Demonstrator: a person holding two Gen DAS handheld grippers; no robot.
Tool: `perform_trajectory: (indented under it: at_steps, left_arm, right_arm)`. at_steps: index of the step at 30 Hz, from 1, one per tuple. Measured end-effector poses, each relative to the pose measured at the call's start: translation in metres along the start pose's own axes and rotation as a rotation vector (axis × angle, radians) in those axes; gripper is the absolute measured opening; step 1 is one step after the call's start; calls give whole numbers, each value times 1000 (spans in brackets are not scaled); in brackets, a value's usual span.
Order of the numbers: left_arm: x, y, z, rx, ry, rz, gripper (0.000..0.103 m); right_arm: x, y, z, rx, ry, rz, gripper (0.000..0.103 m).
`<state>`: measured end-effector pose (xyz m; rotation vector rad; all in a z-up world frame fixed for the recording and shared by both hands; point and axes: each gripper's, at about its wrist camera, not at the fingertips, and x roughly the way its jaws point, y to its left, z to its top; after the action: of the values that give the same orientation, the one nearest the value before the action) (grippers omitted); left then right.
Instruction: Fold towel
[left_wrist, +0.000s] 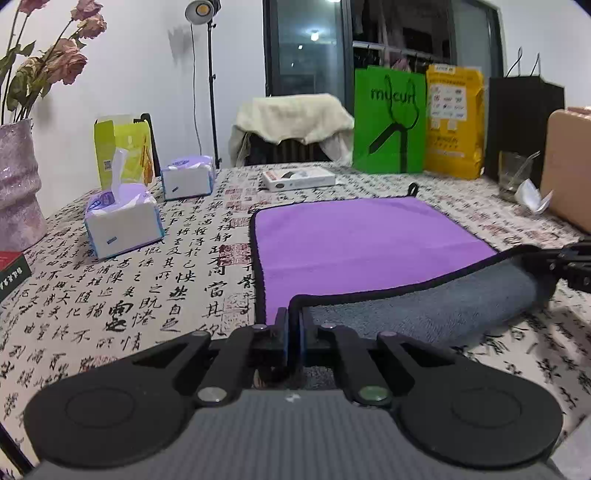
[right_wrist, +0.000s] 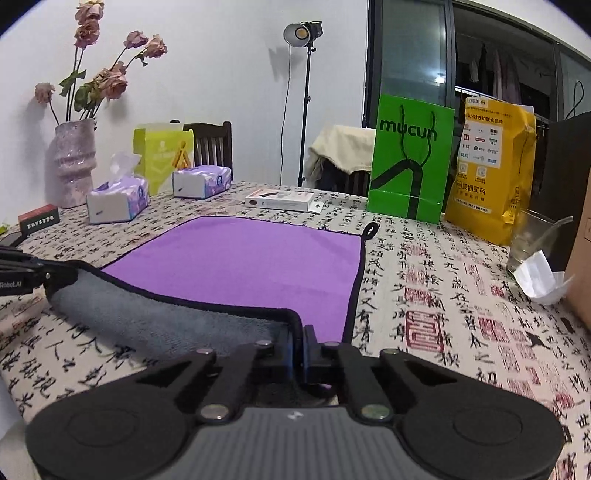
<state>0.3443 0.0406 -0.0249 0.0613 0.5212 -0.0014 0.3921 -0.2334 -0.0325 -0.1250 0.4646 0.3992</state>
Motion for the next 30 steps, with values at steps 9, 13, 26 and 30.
perform_trajectory:
  at_steps: [9,13,26,30]
  left_arm:
    - [23,8,32,-24,-8,11,6]
    - [42,14,44,-32,14,10,6]
    - [113,32,88,-54,84,-6,6]
    - [138,42,104,-80,114,-23,6]
  right_arm:
    - [24,-7,21,-22,1,-2,5]
    - [37,-15,32,-17,3,10,5]
    - [104,-46,74,39,37,50,5]
    - [132,-58,89,71,60,56,5]
